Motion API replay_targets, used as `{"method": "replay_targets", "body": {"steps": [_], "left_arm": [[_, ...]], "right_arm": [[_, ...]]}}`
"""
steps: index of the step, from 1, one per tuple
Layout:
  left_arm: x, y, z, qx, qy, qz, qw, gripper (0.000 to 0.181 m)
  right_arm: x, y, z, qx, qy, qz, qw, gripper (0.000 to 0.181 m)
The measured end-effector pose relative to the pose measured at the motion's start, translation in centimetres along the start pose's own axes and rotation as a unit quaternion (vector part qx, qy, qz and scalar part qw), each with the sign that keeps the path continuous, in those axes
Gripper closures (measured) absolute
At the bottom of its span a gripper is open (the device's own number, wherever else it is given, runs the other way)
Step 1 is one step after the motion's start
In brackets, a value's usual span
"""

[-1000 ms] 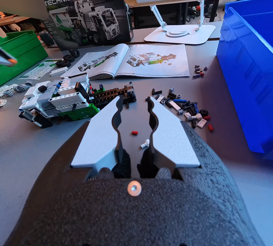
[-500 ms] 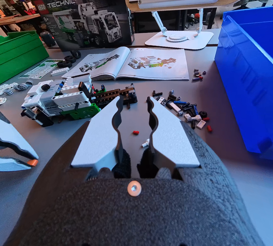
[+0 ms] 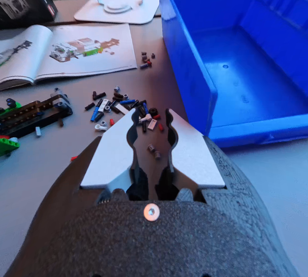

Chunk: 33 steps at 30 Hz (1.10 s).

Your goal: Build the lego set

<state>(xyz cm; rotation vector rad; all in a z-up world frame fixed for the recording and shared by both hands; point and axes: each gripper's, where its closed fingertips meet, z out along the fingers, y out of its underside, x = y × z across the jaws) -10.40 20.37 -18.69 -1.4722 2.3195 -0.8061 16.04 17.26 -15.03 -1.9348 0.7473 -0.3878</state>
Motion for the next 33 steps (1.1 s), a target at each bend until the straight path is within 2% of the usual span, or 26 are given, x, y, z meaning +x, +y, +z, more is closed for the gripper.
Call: {"method": "replay_targets", "body": {"steps": [2,8,12,21,26,33], "left_arm": [[0.2,-1.0,-0.6,0.030,0.019,-0.007,0.999,0.156],[0.3,-3.8,-4.0,0.146,0.063,-0.013,0.987,0.156],[0.2,-4.3,-5.3,0.182,0.098,-0.032,0.978,0.156],[1.2,-3.8,-5.4,0.178,0.115,-0.003,0.977,0.156],[1.4,-3.9,-5.5,0.181,0.111,-0.005,0.977,0.157],[1.6,-4.3,-6.2,0.189,0.101,-0.008,0.977,0.157]], "right_arm": [[-0.2,0.2,1.1,-0.021,-0.005,0.003,1.000,0.150],[0.3,1.4,2.7,-0.081,0.026,-0.015,0.996,0.155],[0.6,1.8,3.0,-0.096,0.040,-0.018,0.994,0.159],[0.1,2.2,3.7,-0.118,0.023,-0.016,0.993,0.163],[0.1,2.0,3.6,-0.109,0.024,-0.019,0.994,0.170],[-0.1,1.9,3.4,-0.105,0.019,-0.028,0.994,0.170]]}}
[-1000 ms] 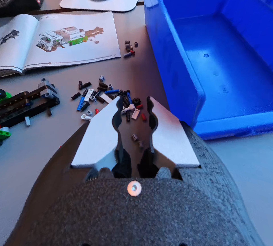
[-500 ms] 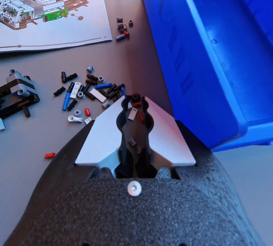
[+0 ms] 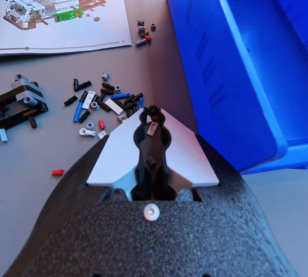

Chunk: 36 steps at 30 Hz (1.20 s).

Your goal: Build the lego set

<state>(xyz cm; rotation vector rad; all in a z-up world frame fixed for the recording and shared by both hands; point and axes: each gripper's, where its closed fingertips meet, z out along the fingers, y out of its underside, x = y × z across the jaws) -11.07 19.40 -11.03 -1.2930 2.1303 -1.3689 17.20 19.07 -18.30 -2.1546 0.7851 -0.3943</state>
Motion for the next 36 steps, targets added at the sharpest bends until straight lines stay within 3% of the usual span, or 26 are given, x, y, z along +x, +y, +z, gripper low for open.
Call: {"method": "replay_targets", "body": {"steps": [5,9,12,16,21,30,36], "left_arm": [[0.5,-0.3,-0.2,0.000,-0.014,0.008,1.000,0.158],[-0.1,0.0,-0.8,0.003,-0.038,-0.009,0.999,0.158],[-1.2,1.3,-1.7,-0.007,-0.078,-0.028,0.997,0.158],[-1.5,3.2,-2.9,-0.026,-0.107,-0.055,0.992,0.158],[-1.5,4.5,-3.8,-0.030,-0.123,-0.084,0.988,0.158],[-2.0,4.6,-3.6,-0.037,-0.120,-0.081,0.989,0.158],[-2.1,4.7,-3.3,-0.044,-0.113,-0.076,0.990,0.158]], "right_arm": [[-1.6,-2.2,-2.4,0.079,-0.032,-0.018,0.996,0.170],[-9.2,-3.3,-6.9,0.147,-0.209,-0.100,0.962,0.170],[-15.3,-0.5,-11.2,0.142,-0.361,-0.194,0.901,0.170],[-18.6,4.3,-14.0,0.049,-0.468,-0.233,0.851,0.170],[-19.2,7.8,-12.9,-0.023,-0.464,-0.280,0.840,0.170],[-18.9,8.9,-10.7,-0.035,-0.407,-0.330,0.851,0.169],[-19.0,8.8,-10.7,-0.030,-0.410,-0.323,0.853,0.169]]}}
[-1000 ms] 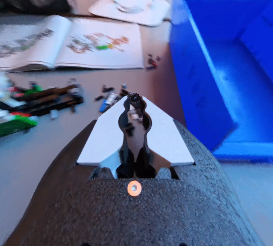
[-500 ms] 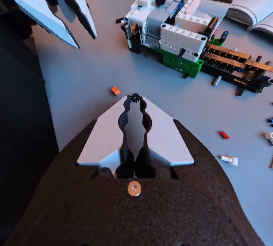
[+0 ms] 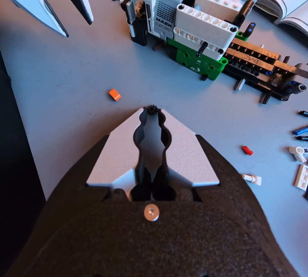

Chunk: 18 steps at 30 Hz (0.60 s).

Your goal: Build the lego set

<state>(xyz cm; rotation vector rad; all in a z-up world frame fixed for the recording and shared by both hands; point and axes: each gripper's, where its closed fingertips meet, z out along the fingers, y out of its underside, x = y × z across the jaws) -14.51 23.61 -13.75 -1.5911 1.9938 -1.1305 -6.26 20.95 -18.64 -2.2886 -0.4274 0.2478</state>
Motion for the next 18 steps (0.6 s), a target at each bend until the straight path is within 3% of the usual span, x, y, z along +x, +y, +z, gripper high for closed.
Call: {"method": "replay_targets", "body": {"steps": [6,9,15,18], "left_arm": [[-0.3,0.2,0.3,-0.004,0.006,-0.010,1.000,0.158],[-0.4,0.2,0.4,-0.004,0.007,-0.012,1.000,0.158],[-0.9,0.1,0.7,-0.009,0.010,-0.012,1.000,0.158],[-1.2,-0.1,0.9,-0.011,0.013,-0.013,1.000,0.158]], "right_arm": [[0.1,-1.0,-0.9,0.038,-0.021,0.026,0.999,0.159],[1.9,-1.8,-2.4,0.074,0.004,0.048,0.996,0.159],[8.9,-0.6,-5.3,0.100,0.159,0.114,0.976,0.159],[12.9,0.7,-6.5,0.090,0.251,0.162,0.950,0.161]]}}
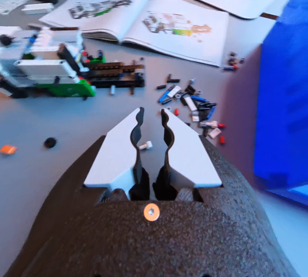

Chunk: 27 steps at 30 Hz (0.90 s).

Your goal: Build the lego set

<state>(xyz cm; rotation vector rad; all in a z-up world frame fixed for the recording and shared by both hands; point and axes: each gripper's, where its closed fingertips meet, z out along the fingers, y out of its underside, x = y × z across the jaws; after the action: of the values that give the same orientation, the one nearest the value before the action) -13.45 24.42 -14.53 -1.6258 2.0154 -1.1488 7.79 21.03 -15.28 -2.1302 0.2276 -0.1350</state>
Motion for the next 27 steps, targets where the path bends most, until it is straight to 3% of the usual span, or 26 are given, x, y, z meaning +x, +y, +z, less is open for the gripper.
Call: {"method": "replay_targets", "body": {"steps": [3,9,15,27], "left_arm": [[-0.3,-0.5,0.2,0.009,0.005,0.002,1.000,0.158],[-0.9,-0.2,0.6,0.012,0.016,-0.013,1.000,0.158],[-1.0,-0.4,-0.3,0.028,0.022,-0.017,0.999,0.158],[-1.6,0.2,0.0,0.019,0.029,-0.025,0.999,0.158]], "right_arm": [[1.8,-0.6,0.8,-0.011,0.022,0.039,0.999,0.162],[4.0,-1.4,2.9,-0.041,0.035,0.026,0.998,0.166],[3.9,-0.3,5.0,-0.085,0.025,0.000,0.996,0.167],[3.9,0.4,5.0,-0.092,0.023,0.002,0.995,0.175]]}}
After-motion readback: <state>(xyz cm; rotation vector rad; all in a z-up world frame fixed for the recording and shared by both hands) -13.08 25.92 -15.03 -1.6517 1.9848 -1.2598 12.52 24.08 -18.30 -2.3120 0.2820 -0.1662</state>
